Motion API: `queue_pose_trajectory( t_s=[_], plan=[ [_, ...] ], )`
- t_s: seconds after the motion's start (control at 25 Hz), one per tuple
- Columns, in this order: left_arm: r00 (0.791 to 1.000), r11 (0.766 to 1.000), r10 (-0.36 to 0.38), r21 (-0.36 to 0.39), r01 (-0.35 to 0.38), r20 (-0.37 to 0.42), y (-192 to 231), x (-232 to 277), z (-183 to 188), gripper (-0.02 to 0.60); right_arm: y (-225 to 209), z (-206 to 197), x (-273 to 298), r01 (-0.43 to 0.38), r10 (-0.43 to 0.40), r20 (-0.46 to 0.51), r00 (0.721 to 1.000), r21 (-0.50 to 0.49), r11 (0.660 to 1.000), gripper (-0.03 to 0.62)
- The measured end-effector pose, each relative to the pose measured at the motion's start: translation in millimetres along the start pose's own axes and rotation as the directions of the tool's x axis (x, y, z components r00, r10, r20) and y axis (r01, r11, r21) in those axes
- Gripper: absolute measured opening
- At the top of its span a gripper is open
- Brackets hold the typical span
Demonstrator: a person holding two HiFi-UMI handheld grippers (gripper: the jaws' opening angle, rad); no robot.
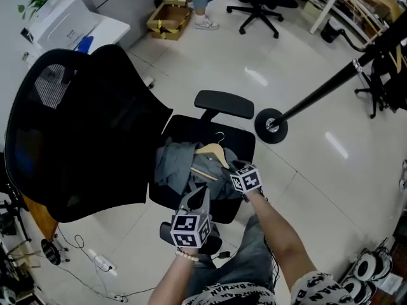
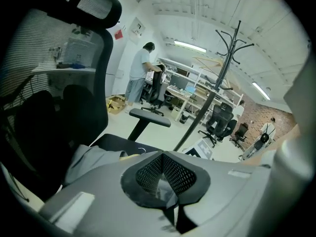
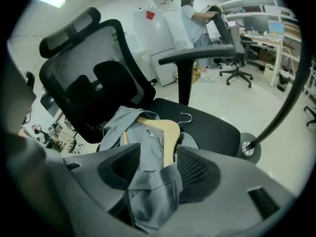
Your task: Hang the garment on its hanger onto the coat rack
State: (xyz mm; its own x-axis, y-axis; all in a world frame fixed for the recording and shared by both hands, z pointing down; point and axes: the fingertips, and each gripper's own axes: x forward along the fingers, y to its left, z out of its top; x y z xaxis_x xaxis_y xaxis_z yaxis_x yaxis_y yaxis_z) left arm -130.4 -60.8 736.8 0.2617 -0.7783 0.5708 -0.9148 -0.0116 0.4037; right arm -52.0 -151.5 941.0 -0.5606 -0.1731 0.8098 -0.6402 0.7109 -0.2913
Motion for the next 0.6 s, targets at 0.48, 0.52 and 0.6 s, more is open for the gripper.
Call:
queue_pose_trajectory(
  t_s=[0.48, 0.52, 0.6],
  plan=[
    [0.999, 1.0, -0.023, -0.003, 0.023, -0.027, 28, 39, -28, 0.003, -26, -21, 79, 0.041, -0.04, -0.122, 0.992, 0.005, 0.999, 0.214],
    [0.999, 1.0, -0.026, -0.009, 0.026, -0.033, 30, 39, -31, 0.003, -28, -26, 84, 0.044, -0.042, -0.146, 0.988, 0.012, 0.999, 0.212],
    [0.999, 0.999, -0.029, -0.02, 0.028, -0.042, 31, 38, -38, 0.003, -28, -32, 92, 0.049, -0.046, -0.176, 0.983, 0.012, 0.999, 0.211]
  ],
)
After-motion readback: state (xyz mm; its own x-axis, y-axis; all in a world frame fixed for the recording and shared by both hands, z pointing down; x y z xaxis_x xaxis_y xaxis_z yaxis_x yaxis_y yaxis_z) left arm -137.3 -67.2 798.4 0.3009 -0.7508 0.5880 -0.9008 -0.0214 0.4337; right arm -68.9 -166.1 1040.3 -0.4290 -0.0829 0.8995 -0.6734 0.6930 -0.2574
